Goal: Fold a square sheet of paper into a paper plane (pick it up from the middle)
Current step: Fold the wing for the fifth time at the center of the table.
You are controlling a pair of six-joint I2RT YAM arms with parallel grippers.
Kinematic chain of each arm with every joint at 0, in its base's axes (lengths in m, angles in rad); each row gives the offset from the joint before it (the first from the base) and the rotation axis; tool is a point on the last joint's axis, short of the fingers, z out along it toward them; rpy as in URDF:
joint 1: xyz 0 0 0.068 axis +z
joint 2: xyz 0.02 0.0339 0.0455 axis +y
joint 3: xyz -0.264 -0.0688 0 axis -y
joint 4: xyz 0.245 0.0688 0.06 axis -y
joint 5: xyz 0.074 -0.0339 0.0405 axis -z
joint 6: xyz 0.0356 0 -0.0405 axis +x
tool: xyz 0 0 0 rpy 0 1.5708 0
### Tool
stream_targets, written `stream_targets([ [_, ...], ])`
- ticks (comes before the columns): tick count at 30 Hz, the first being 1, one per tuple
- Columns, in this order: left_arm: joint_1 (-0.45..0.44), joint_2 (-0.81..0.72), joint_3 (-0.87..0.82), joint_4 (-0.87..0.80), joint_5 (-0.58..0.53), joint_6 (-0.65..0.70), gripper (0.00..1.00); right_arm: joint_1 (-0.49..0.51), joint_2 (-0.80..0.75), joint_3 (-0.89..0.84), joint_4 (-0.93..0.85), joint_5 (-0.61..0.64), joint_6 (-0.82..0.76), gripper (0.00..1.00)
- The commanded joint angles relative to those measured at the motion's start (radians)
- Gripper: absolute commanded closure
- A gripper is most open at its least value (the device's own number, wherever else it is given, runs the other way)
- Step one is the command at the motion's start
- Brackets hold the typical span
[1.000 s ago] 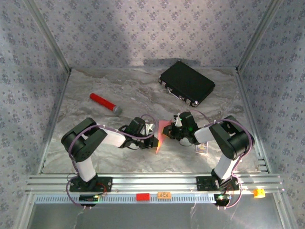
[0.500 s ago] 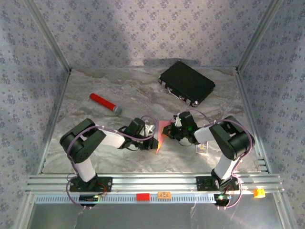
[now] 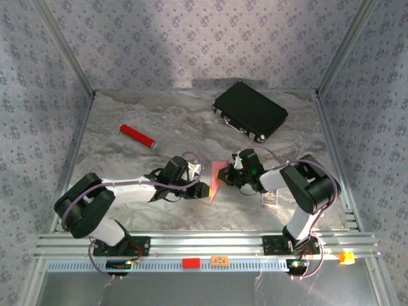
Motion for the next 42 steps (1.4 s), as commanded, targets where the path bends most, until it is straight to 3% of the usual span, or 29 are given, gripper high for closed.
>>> stream_targets([
  [1, 0.025, 0.028, 0.058, -0.016, 0.003, 0.021, 0.75, 0.006, 0.039, -0.016, -0.133, 0.094, -0.028, 0.93],
  [8, 0.034, 0.220, 0.173, 0.128, 0.144, -0.038, 0.85, 0.006, 0.046, -0.013, -0.133, 0.092, -0.027, 0.93],
  [20, 0.037, 0.349, 0.190, 0.127, 0.183, -0.039, 0.87, 0.009, 0.047, -0.014, -0.134, 0.094, -0.025, 0.94],
  [42, -0.008, 0.359, 0.150, 0.133, 0.184, -0.042, 0.89, 0.012, 0.063, -0.014, -0.136, 0.102, -0.019, 0.95],
])
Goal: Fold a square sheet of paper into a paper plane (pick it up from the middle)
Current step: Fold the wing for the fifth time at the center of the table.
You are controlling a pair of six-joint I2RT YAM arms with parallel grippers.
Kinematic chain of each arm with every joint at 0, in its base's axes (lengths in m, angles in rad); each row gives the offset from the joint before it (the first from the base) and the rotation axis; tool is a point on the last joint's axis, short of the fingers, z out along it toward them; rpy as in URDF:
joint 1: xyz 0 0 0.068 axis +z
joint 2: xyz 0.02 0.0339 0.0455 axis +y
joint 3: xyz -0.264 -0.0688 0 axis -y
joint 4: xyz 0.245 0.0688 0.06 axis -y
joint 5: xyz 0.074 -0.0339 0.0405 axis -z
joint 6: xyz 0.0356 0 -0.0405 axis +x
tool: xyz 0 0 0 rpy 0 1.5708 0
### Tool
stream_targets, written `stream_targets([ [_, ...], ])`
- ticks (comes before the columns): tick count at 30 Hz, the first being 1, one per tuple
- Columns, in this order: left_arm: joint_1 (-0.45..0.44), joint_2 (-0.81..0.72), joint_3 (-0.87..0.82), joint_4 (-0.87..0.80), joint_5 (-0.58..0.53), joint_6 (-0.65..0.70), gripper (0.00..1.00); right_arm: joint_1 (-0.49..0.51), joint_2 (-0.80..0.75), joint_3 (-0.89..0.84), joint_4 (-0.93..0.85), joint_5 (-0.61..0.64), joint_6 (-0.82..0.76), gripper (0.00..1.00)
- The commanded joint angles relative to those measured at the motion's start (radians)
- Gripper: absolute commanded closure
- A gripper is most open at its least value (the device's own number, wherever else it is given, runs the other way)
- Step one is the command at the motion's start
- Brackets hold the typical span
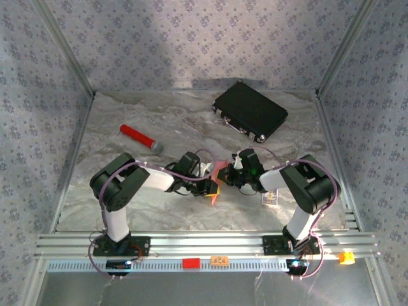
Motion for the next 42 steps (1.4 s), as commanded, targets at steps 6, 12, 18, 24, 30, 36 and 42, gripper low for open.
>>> stream_targets([
  [6, -0.020, -0.011, -0.010, -0.027, 0.013, 0.000, 0.89, 0.008, 0.062, -0.019, -0.132, 0.102, -0.019, 0.95],
  [12, -0.040, -0.010, -0.023, -0.028, 0.010, -0.007, 0.89, 0.008, 0.062, -0.023, -0.132, 0.105, -0.018, 0.95],
  [18, -0.063, -0.010, -0.042, -0.048, -0.004, -0.003, 0.89, 0.006, 0.059, -0.028, -0.134, 0.111, -0.015, 0.96],
  [24, -0.081, -0.013, -0.062, -0.095, -0.031, 0.016, 0.90, 0.004, 0.059, -0.029, -0.137, 0.116, -0.013, 0.96],
  [30, -0.124, -0.024, -0.072, -0.159, -0.065, 0.039, 0.92, 0.003, 0.059, -0.029, -0.144, 0.120, -0.014, 0.96],
  [36, -0.152, -0.057, -0.095, -0.219, -0.104, 0.060, 0.92, 0.004, 0.060, -0.029, -0.149, 0.125, -0.013, 0.97],
  [42, -0.171, -0.084, -0.109, -0.263, -0.128, 0.078, 0.92, 0.004, 0.059, -0.028, -0.152, 0.126, -0.012, 0.97],
])
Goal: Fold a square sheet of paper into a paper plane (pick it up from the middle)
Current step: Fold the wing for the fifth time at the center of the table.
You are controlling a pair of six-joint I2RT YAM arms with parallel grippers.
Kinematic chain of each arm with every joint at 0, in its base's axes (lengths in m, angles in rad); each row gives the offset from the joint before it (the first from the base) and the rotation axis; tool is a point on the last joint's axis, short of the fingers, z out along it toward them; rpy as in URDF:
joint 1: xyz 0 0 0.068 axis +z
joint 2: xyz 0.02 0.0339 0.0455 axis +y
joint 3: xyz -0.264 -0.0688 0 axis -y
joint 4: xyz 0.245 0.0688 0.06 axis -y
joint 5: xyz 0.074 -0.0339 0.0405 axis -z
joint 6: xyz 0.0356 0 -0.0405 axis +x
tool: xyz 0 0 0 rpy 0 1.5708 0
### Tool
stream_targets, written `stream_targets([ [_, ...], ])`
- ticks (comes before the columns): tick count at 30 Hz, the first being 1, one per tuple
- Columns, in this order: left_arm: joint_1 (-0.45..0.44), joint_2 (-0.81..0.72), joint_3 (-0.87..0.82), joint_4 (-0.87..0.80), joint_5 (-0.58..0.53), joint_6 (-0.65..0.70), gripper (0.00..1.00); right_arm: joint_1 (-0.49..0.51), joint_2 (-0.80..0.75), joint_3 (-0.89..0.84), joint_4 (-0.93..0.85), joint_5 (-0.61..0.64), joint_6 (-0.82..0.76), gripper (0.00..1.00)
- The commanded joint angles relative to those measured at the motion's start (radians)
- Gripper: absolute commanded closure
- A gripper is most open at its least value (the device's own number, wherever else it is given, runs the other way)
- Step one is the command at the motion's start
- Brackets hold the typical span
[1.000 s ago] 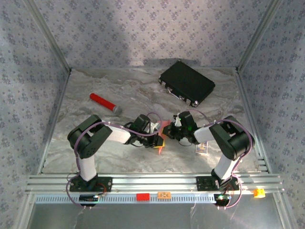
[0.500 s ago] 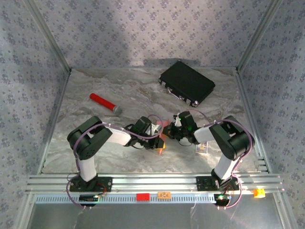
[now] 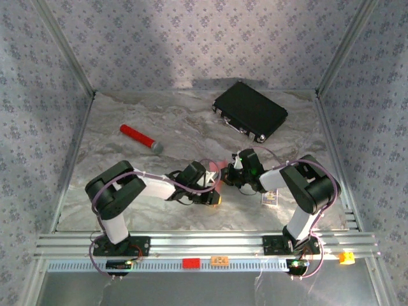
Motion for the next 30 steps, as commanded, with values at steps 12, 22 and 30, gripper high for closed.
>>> stream_targets([
  [12, -0.064, -0.095, -0.101, -0.194, -0.007, -0.008, 0.94, 0.007, 0.055, -0.029, -0.146, 0.117, -0.008, 0.97],
  [22, 0.094, -0.379, -0.126, -0.157, -0.063, -0.026, 0.91, 0.024, 0.029, -0.038, -0.125, 0.110, 0.048, 0.97],
  [30, 0.131, -0.192, 0.032, -0.085, 0.053, -0.033, 0.91, 0.038, 0.003, -0.047, -0.114, 0.122, 0.095, 0.98],
])
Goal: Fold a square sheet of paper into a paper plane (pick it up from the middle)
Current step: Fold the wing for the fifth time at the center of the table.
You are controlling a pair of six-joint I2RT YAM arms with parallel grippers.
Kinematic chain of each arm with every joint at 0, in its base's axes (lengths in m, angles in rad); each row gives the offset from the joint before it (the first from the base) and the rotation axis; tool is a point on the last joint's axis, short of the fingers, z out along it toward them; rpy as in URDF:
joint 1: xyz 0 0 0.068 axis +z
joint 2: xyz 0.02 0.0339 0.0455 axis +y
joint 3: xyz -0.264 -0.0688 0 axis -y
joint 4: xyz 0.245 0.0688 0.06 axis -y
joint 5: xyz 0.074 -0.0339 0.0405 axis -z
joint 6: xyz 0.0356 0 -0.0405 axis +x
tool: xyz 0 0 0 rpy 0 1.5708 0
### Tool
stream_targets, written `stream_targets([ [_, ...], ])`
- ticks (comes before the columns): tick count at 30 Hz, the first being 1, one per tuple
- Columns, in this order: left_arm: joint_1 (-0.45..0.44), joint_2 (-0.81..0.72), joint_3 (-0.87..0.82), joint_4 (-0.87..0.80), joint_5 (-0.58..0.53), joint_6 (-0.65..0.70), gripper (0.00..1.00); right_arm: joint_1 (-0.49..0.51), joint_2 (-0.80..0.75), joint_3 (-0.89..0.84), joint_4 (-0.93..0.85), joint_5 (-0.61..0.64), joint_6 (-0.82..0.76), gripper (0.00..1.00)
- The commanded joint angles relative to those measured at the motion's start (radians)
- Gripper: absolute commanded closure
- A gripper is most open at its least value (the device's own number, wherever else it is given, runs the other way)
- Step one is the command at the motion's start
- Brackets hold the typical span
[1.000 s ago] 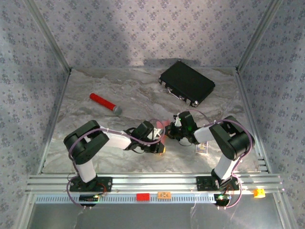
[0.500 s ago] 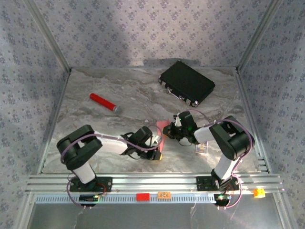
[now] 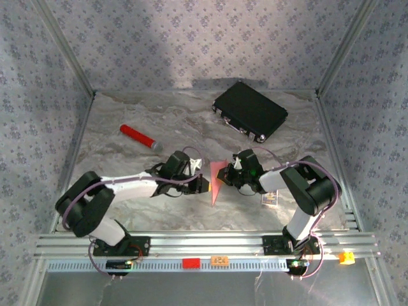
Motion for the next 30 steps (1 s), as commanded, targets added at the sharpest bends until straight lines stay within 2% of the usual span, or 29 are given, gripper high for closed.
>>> stream_targets([
  [1, -0.005, 0.066, 0.067, 0.045, 0.059, -0.009, 0.91, 0.015, 0.018, -0.040, -0.116, 0.070, 0.032, 0.97],
  [11, -0.028, 0.219, 0.155, 0.055, 0.077, 0.000, 0.92, 0.019, 0.015, -0.041, -0.121, 0.074, 0.041, 0.97],
  [21, -0.042, 0.317, 0.198, -0.095, -0.058, 0.052, 0.96, 0.017, 0.006, -0.043, -0.122, 0.074, 0.034, 0.97],
  [30, -0.095, 0.338, 0.151, -0.155, -0.113, 0.071, 0.99, 0.014, -0.010, -0.034, -0.136, 0.071, 0.017, 0.97],
])
